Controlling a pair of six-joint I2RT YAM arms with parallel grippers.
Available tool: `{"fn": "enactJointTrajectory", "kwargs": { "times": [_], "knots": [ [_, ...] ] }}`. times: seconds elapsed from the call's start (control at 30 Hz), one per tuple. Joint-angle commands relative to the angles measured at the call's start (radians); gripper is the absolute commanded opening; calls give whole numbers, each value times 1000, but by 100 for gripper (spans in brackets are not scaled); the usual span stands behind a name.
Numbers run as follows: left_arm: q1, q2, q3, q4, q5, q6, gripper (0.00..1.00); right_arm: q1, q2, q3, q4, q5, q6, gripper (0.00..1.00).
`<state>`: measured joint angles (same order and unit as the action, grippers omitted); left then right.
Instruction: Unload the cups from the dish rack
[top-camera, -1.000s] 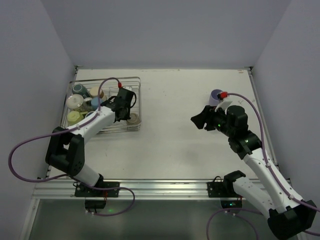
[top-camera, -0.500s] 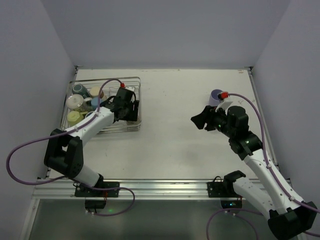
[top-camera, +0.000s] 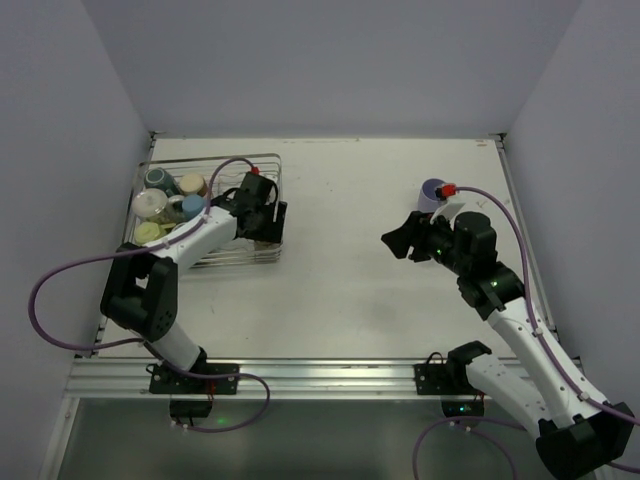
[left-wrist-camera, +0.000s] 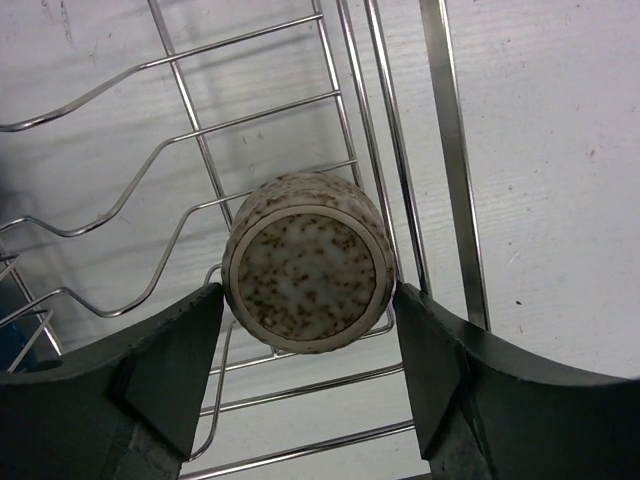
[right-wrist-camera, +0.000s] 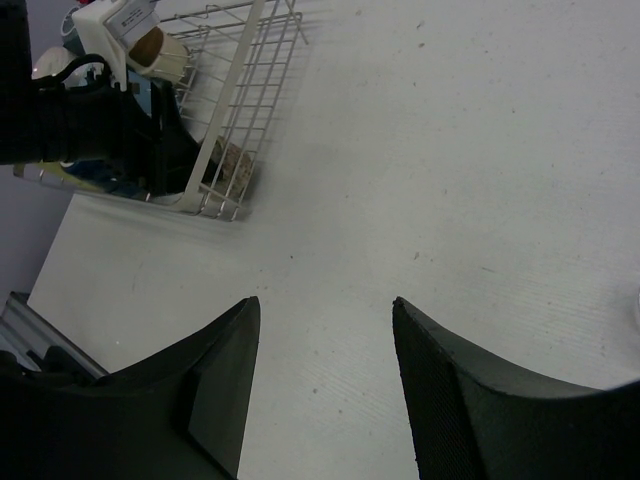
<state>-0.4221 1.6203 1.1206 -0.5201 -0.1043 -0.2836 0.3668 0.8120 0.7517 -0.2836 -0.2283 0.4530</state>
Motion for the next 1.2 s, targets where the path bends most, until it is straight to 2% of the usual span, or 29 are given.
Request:
{"fn": "enactJointTrajectory", "kwargs": {
  "times": [0.0,0.1,0.23,0.4,0.53,0.57,0.73,0.87,1.0,1.17],
  "knots": [
    [-6,44,28,-69,2,26,76,9,7,23,31,-29,12,59],
    [-6,82,15,-73,-18,26,81,11,9,26,29,-26,9,59],
    [-15,121,1,-74,-87,31,82,9,10,40,23,-23,4,59],
    [-24,159,-7,-49,-94,24,80,12,15,41,27,-28,9,59],
    [-24,147,-13,-24,-80,20,64,12,13,37,26,-23,6,60],
    [-24,138,-13,-23,-75,20,51,11,12,35,24,-23,4,60],
    [-24,23,8,-11,-48,-3,21,14,13,34,29,-37,12,61],
    [-24,-74,38,-9,-31,-26,16,14,13,32,47,-57,29,65],
    [-24,-166,53,8,-35,-43,16,15,13,26,83,-97,73,70],
    [-24,-238,51,17,-97,-58,13,20,-4,9,153,-131,134,71]
  ]
}}
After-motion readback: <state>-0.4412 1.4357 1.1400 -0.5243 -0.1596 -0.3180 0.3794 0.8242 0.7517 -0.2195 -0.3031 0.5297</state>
